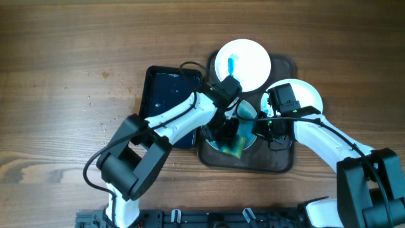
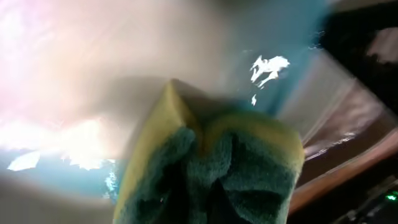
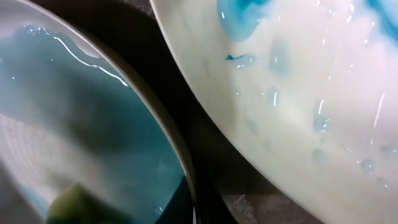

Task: Clean dirty plates on tray and stack at the side
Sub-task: 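Scrub the front plate with the sponge in the left gripper, then return the sponge to the black tray with the left gripper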

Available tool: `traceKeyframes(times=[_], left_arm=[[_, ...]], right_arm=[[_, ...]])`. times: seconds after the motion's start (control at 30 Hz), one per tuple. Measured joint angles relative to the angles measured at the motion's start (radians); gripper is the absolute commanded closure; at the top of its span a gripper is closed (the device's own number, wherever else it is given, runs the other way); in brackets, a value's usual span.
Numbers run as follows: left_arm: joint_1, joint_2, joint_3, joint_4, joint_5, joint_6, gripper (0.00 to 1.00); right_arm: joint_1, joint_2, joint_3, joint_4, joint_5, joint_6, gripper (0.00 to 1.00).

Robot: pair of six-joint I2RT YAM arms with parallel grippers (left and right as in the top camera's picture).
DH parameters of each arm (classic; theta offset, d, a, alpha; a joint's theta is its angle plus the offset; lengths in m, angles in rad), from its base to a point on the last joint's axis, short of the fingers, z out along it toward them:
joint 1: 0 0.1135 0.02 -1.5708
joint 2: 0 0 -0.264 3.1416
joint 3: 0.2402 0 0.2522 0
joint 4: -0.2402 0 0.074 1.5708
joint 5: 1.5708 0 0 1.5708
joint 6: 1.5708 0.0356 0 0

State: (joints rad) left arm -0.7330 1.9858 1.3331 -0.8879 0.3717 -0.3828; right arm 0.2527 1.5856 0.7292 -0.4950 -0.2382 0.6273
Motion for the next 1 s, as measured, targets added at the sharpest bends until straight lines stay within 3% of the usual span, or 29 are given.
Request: traceKeyframes(times=[0.27, 0.53, 0.7, 0.73, 0.77, 0.83, 0.93, 1.0], left_arm=[[0.055, -0.047, 0.006, -0.042, -0.236, -0.152, 0.96], [0.169, -0.402, -0.008, -0.072, -0.325, -0.169, 0.96], [0.307, -0.403, -0.047, -0.058, -0.458, -0.169, 0.96], [0.338, -0.370, -0.101, -0.012, -0.480, -0.169, 0.86], [0.352, -0.345, -0.128, 0.008, -0.484, -0.169, 0.56], [0.375, -0.282, -0.178, 0.036, -0.480, -0.162, 0.21], [0.385, -0.278, -0.184, 0.050, -0.449, -0.141, 0.01], [0.396, -0.295, -0.180, 0.029, -0.433, -0.131, 0.00]], right_arm=[[0.000, 0.000, 0.000, -0.004, -0.005, 0.000, 0.96], [0.000, 0.000, 0.000, -0.002, -0.006, -0.029, 0.96], [0.000, 0.000, 0.000, 0.002, -0.009, -0.058, 0.96], [0.000, 0.000, 0.000, 0.001, -0.013, -0.066, 0.96], [0.000, 0.000, 0.001, -0.004, -0.017, -0.082, 0.96], [-0.001, -0.001, 0.014, -0.059, -0.015, -0.108, 0.96], [-0.001, -0.034, 0.024, -0.185, 0.005, -0.147, 0.96], [-0.001, -0.075, 0.045, -0.269, 0.020, -0.185, 0.95]])
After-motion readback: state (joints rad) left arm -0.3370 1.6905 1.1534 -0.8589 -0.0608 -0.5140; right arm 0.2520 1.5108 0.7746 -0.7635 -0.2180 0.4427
